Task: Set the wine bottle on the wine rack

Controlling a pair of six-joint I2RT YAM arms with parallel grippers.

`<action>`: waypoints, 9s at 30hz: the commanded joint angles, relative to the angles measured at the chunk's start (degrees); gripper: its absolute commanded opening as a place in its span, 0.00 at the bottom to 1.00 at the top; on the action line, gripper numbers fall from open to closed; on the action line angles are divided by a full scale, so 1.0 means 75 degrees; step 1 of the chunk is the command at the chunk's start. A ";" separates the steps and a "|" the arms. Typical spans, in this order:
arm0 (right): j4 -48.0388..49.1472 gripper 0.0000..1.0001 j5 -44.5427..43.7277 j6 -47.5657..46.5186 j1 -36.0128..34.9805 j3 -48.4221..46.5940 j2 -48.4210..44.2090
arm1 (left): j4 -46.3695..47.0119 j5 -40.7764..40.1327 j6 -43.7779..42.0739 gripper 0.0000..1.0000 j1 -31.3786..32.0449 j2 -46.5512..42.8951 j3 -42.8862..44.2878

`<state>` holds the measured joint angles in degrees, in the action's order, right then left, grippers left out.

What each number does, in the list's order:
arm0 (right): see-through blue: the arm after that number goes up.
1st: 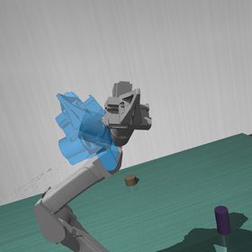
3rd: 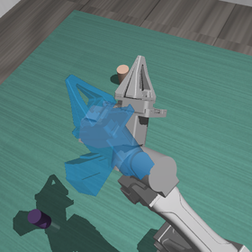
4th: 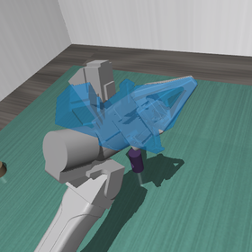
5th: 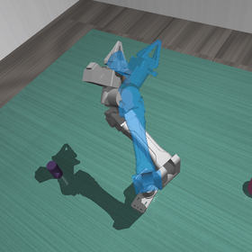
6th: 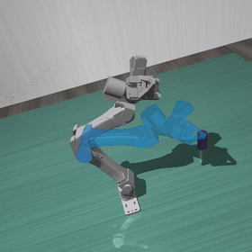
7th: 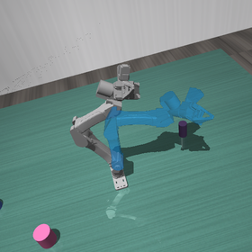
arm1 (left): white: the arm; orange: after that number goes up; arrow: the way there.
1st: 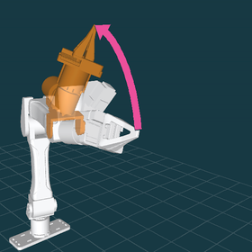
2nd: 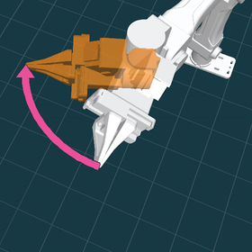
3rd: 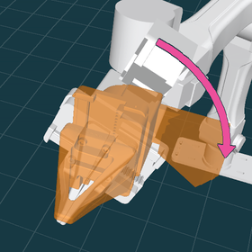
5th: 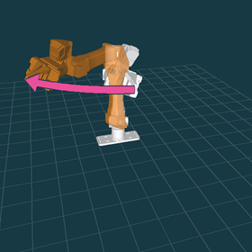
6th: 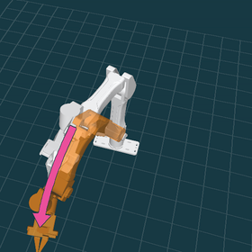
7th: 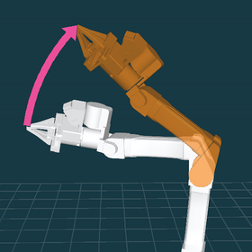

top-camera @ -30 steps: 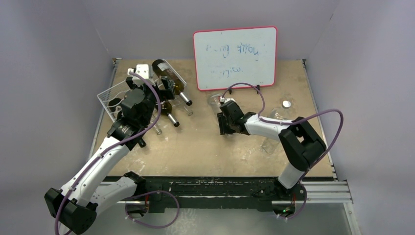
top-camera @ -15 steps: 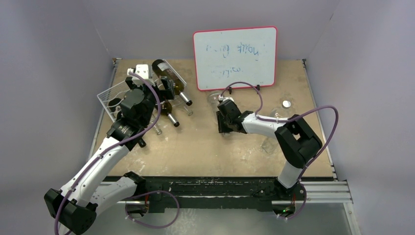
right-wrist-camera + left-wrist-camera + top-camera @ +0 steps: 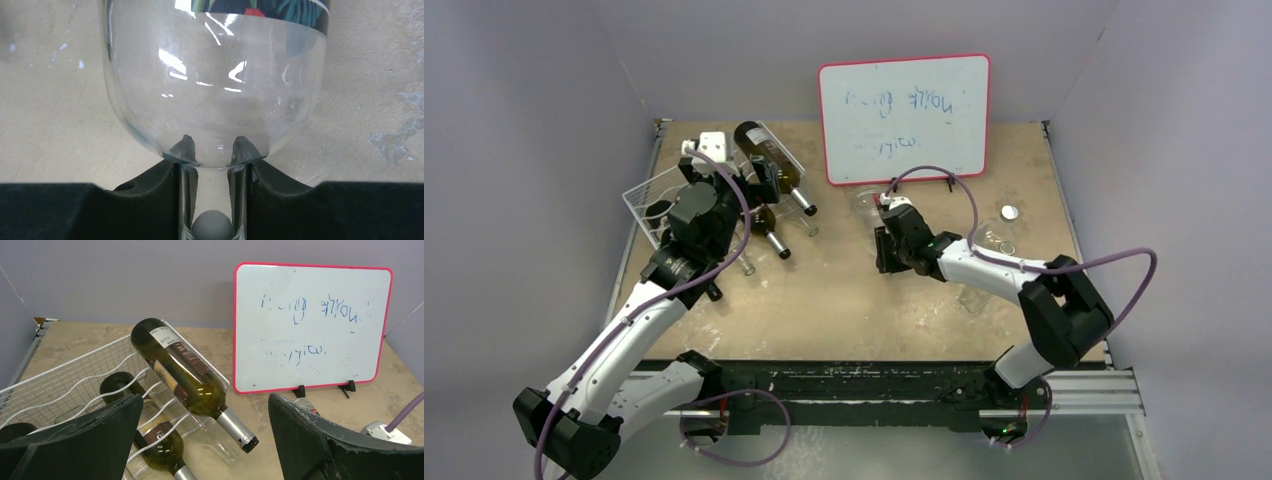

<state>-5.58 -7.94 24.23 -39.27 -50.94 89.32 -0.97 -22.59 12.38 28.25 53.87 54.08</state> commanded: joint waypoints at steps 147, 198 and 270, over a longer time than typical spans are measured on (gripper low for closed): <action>-0.7199 0.71 -0.7712 0.5559 -0.1056 -0.1571 -0.5948 | 0.0912 -0.3539 0.0693 0.96 -0.0122 -0.1424 -0.0702; -0.1664 0.00 -0.2156 -0.1409 -0.0671 -0.3109 -0.4175 | 0.2747 0.7446 -0.0285 0.98 0.0241 0.0556 -0.1300; -0.4259 0.87 0.3766 -0.2275 -0.0671 -0.5953 -0.0848 | 0.0408 0.4264 -0.8827 0.00 0.1647 -0.1244 -0.2623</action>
<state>-37.52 14.46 9.08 -44.23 -93.84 82.74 -2.70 9.04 -43.31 40.32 47.05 35.00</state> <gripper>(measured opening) 0.865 0.584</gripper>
